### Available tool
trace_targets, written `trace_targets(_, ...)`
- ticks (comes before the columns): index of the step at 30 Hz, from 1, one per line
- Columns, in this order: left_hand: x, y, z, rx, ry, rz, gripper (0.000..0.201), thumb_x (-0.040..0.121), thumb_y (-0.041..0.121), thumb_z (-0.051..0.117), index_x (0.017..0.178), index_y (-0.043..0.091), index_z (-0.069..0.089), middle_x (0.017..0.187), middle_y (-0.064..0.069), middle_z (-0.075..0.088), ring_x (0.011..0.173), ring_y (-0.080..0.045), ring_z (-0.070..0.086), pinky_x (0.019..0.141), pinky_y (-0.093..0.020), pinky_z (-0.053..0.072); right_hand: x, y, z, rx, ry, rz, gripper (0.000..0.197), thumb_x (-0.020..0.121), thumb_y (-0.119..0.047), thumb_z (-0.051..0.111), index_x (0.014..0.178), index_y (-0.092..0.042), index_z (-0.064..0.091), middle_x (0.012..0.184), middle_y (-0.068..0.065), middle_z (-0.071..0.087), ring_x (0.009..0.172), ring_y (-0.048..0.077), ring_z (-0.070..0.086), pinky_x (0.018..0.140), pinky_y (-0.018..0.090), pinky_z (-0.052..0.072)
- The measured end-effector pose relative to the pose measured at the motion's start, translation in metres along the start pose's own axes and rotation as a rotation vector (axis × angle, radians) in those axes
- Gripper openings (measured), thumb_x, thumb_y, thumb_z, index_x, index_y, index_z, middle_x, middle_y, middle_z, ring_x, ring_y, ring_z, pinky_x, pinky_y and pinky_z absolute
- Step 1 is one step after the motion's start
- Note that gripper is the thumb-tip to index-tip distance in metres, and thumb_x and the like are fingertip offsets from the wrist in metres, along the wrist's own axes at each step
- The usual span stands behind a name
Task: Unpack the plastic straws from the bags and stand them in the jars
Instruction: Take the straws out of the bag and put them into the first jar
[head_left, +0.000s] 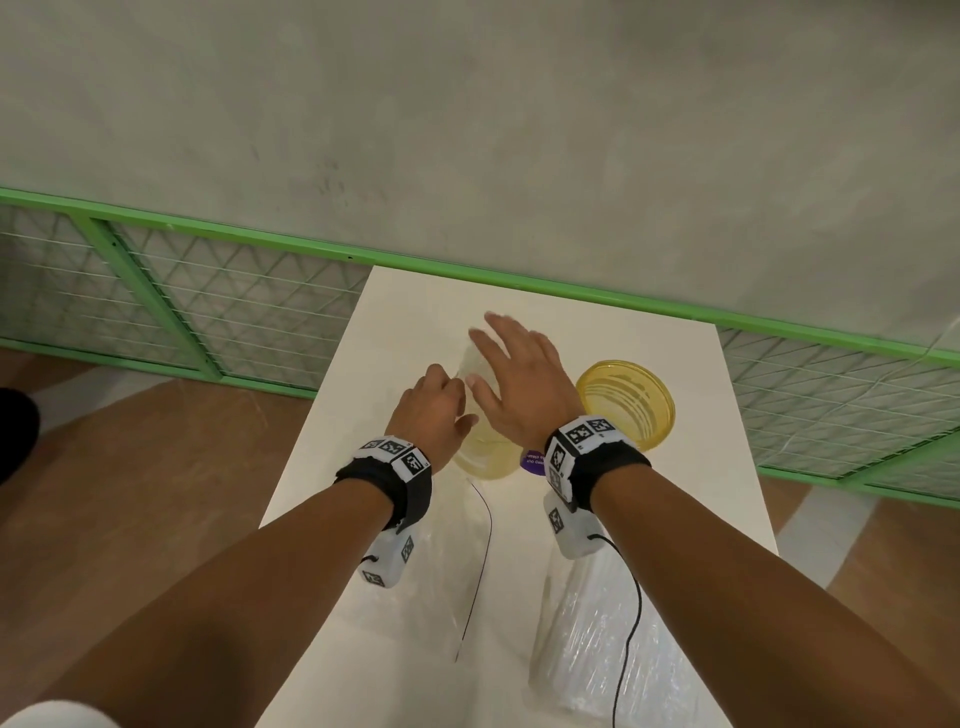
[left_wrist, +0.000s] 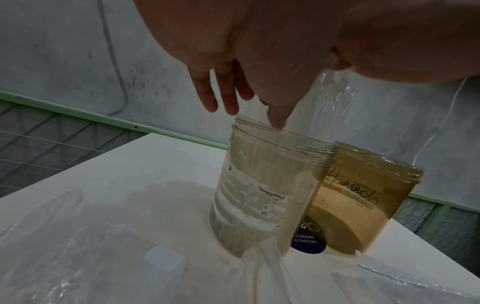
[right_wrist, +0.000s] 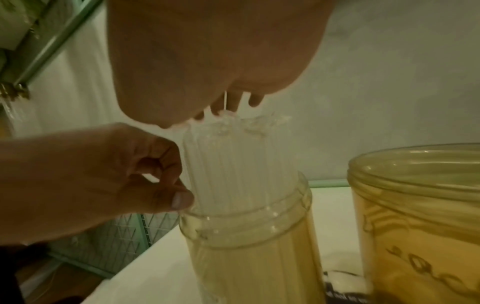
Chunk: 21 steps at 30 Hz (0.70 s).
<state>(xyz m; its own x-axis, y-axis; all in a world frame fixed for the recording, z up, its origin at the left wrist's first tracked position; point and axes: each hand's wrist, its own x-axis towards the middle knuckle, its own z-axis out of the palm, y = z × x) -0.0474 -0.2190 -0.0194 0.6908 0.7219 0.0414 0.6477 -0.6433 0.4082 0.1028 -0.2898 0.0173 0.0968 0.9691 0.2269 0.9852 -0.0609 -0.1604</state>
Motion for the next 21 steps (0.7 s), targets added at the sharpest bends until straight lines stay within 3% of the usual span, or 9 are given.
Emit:
trace_targets(2,-0.001,0.001,0.0,-0.003,-0.006,-0.027,0.025,0.092,0.035,0.065,0.094,0.011,0.057,0.103,-0.007,0.048,0.078,-0.026,0.054,0.076,-0.041,0.049,0.007,-0.004,-0.002,-0.014,-0.015,0.063,0.061,0.105,-0.05,0.031,0.159,-0.022,0.029,0.17,0.005,0.011,0.156,0.026,0.012,0.124,0.049,0.01)
trace_targets(4,-0.002,0.001,0.001,-0.034,-0.02,-0.091,0.03,0.091,0.039,0.066,0.097,0.012,0.054,0.105,-0.006,0.047,0.083,-0.026,0.053,0.077,-0.04,0.048,0.008,-0.007,0.005,-0.067,-0.2,0.157,0.062,0.107,-0.052,0.019,0.162,-0.024,0.019,0.172,0.002,-0.001,0.158,0.024,0.002,0.125,0.051,0.004)
trace_targets(6,-0.001,-0.001,0.001,-0.073,-0.026,-0.163,0.038,0.088,0.044,0.068,0.102,0.013,0.052,0.109,-0.004,0.046,0.09,-0.025,0.053,0.079,-0.04,0.048,0.003,-0.007,0.017,-0.108,-0.33,0.204,0.061,0.108,-0.051,0.015,0.163,-0.024,0.014,0.172,0.001,0.003,0.158,0.023,0.002,0.125,0.053,0.003)
trace_targets(10,0.007,-0.007,0.002,-0.128,-0.085,-0.245,0.067,0.085,0.05,0.07,0.133,0.013,0.041,0.131,-0.005,0.043,0.114,-0.027,0.052,0.089,-0.043,0.048,0.007,-0.002,0.012,-0.062,-0.186,0.186,0.063,0.104,-0.053,0.026,0.16,-0.024,0.024,0.169,0.001,0.018,0.156,0.024,0.013,0.124,0.053,0.007)
trace_targets(13,0.012,-0.01,0.001,-0.172,-0.194,-0.27,0.083,0.088,0.052,0.065,0.152,0.018,0.024,0.154,-0.002,0.032,0.134,-0.026,0.044,0.101,-0.043,0.045,0.016,0.007,0.007,-0.002,-0.128,0.287,0.072,0.1,-0.065,0.022,0.162,-0.029,0.014,0.171,-0.002,0.006,0.157,0.024,0.003,0.125,0.055,0.004)
trace_targets(15,0.015,-0.01,-0.001,-0.177,-0.238,-0.23,0.081,0.091,0.051,0.062,0.155,0.022,0.021,0.158,0.0,0.03,0.136,-0.024,0.043,0.103,-0.041,0.044,0.016,0.008,0.014,0.036,-0.264,0.303,0.072,0.1,-0.067,0.017,0.163,-0.032,0.009,0.171,-0.004,0.003,0.158,0.025,0.001,0.124,0.057,0.009)
trace_targets(17,0.018,-0.01,-0.003,-0.182,-0.271,-0.197,0.078,0.093,0.048,0.061,0.155,0.024,0.022,0.157,0.0,0.034,0.137,-0.023,0.043,0.105,-0.038,0.041,0.015,0.008,0.022,0.032,-0.348,0.258,0.067,0.103,-0.061,0.021,0.162,-0.03,0.013,0.17,-0.001,0.012,0.157,0.028,0.009,0.122,0.056,0.02)
trace_targets(19,0.019,-0.009,-0.006,-0.192,-0.294,-0.195,0.076,0.093,0.046,0.062,0.155,0.025,0.025,0.155,-0.001,0.039,0.137,-0.024,0.044,0.105,-0.037,0.039,0.02,0.007,0.019,0.001,-0.34,0.252,0.064,0.104,-0.058,0.025,0.16,-0.027,0.022,0.167,0.001,0.023,0.154,0.03,0.017,0.121,0.055,0.021)
trace_targets(21,0.019,-0.007,-0.007,-0.186,-0.313,-0.212,0.077,0.093,0.047,0.061,0.156,0.023,0.022,0.155,-0.002,0.04,0.137,-0.025,0.044,0.106,-0.038,0.039,0.03,0.005,0.008,-0.022,-0.285,0.275,0.063,0.102,-0.059,0.027,0.155,-0.026,0.032,0.166,0.002,0.025,0.154,0.028,0.017,0.122,0.057,0.015)
